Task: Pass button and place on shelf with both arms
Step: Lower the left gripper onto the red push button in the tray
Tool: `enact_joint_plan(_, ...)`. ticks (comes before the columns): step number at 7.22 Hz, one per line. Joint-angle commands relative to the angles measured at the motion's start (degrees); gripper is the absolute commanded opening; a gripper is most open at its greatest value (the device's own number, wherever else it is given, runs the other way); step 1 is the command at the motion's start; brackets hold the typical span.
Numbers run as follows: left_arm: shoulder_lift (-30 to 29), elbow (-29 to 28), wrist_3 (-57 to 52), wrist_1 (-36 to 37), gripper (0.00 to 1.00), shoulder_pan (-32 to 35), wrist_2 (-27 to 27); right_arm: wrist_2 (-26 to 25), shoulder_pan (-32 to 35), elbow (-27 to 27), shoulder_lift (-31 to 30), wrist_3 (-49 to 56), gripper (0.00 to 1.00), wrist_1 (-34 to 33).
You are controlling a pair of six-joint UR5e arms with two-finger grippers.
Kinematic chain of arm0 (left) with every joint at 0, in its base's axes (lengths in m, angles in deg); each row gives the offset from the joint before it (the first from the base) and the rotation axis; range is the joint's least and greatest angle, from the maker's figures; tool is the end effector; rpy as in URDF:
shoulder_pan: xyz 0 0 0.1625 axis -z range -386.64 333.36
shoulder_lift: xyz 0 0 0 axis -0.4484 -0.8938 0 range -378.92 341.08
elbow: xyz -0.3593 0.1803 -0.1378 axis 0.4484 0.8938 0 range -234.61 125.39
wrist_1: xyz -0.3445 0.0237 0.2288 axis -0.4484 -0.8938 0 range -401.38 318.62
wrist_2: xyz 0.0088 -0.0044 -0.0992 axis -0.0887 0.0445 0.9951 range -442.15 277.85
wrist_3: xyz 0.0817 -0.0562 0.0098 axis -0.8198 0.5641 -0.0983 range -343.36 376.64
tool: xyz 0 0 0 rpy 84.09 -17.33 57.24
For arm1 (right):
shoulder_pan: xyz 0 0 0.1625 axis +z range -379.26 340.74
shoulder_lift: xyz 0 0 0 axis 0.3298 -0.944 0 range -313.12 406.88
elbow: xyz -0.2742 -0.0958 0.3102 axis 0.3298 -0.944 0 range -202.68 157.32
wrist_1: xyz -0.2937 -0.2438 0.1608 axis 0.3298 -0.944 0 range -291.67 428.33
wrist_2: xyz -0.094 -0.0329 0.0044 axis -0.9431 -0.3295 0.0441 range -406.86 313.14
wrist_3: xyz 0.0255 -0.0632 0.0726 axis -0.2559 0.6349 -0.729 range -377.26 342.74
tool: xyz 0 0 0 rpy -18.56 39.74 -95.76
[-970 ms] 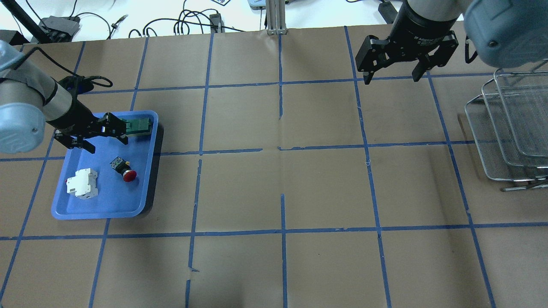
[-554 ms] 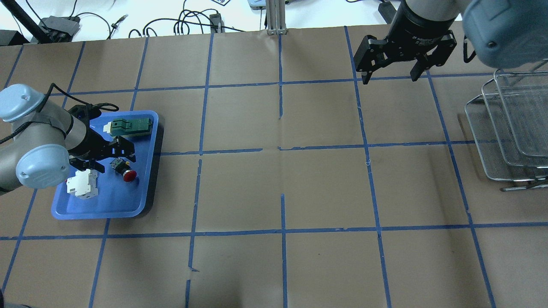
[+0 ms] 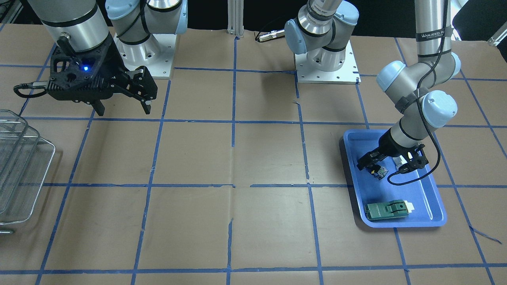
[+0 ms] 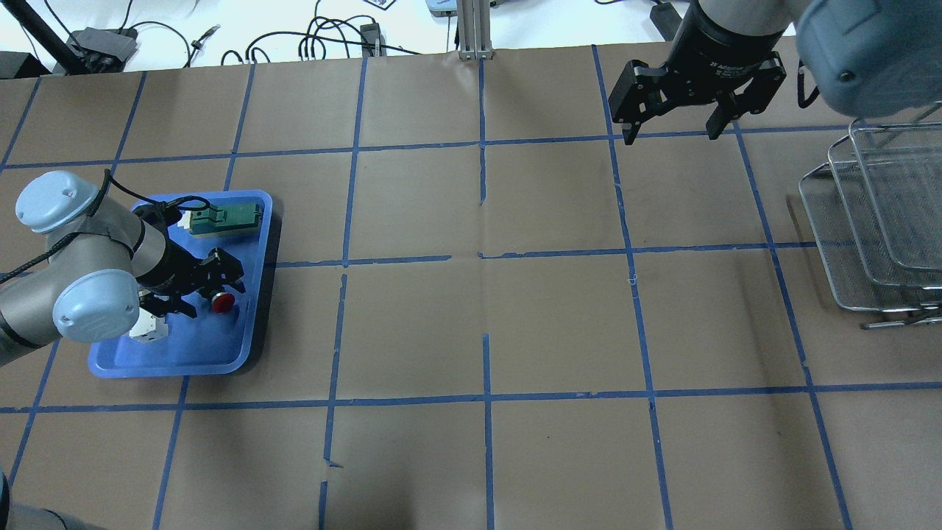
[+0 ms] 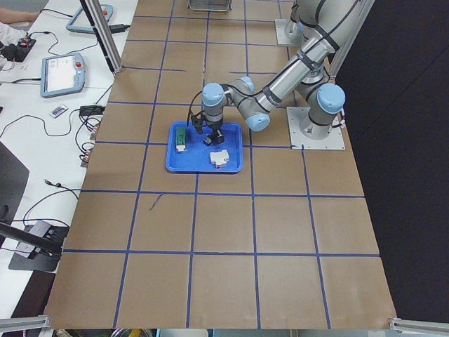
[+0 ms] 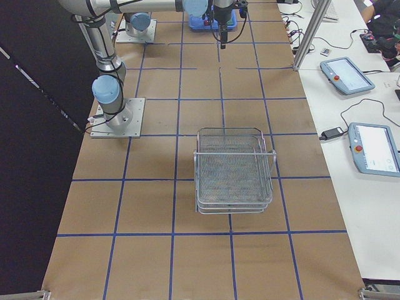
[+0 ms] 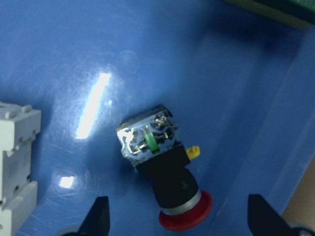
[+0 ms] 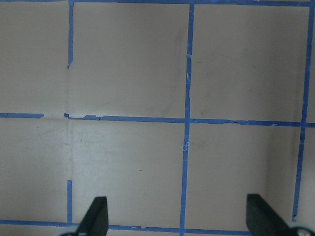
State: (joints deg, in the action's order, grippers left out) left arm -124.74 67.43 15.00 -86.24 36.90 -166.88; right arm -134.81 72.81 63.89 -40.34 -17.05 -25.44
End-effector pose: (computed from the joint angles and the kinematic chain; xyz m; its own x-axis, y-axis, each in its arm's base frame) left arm 0.0836 -0.4877 0.1767 -0.9019 -0.4218 0.0931 -0.4195 0.9067 0.0447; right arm 0.1556 -0.5145 0.4999 -0.9985 -0.0424 -0.0353 -0.0396 0.9962 -0.0772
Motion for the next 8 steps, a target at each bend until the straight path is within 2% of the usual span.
enact_joint_plan(1, -0.7, 0.0, -0.7, 2.8, 0.88, 0.0, 0.1, 0.1, 0.0, 0.0, 0.0, -0.1, 1.0, -0.2)
enact_joint_plan(2, -0.5, 0.3, -2.3, 2.9, 0.66, -0.3, 0.4, 0.1, -0.1, 0.0, 0.0, -0.2, 1.0, -0.1)
enact_joint_plan(3, -0.4, 0.5, -2.9, 2.4, 0.3, -0.3, 0.2, 0.1, -0.2, 0.0, 0.0, -0.1, 1.0, -0.1)
enact_joint_plan(4, 0.0, 0.5, -2.8, 2.1, 0.03, -0.3, 0.2, -0.2, -0.2, -0.2, -0.1, -0.1, 1.0, -0.1)
enact_joint_plan(6, 1.6, -0.2, -3.1, -0.1, 0.0, 0.2, 0.7, -1.4, -0.4, -1.1, 0.0, 0.0, 1.0, 3.0)
enact_joint_plan(7, 4.2, -3.2, -2.8, -6.2, 0.0, 1.1, 3.7, -2.3, -0.5, -1.2, -0.1, -0.1, 1.0, 3.2)
enact_joint_plan(8, 7.6, -9.0, -2.8, -18.2, 0.0, 1.1, 10.2, -2.1, -0.5, -1.2, -0.1, -0.2, 1.0, 3.2)
